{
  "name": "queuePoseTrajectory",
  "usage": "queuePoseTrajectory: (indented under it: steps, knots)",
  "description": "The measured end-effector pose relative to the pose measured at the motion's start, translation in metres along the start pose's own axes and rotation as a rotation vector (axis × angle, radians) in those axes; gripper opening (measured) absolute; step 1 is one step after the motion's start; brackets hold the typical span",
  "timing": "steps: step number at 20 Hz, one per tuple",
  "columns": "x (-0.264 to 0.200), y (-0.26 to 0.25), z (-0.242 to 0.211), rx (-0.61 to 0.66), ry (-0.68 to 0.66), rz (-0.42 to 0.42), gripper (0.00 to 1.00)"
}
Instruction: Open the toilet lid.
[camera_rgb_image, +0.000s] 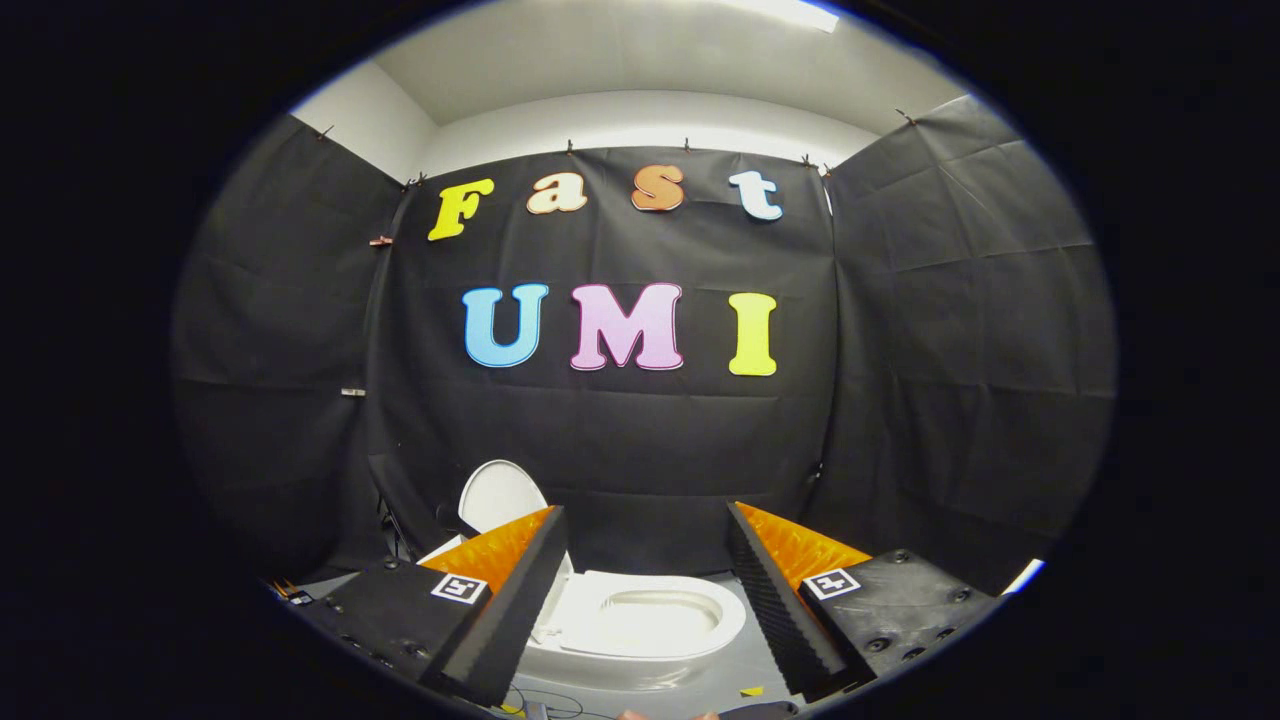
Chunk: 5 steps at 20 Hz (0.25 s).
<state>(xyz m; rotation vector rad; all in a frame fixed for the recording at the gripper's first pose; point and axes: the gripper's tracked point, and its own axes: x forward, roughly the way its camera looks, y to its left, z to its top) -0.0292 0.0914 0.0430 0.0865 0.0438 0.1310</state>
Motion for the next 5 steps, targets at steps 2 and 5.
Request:
queuePoseTrajectory:
  steps: [2, 5]
  knots:
    - [0.0009, 0.0008, 0.0002, 0.001, 0.001, 0.002, 0.99]
    - [0.0006, 0.0013, 0.0002, -0.002, 0.003, 0.002, 0.99]
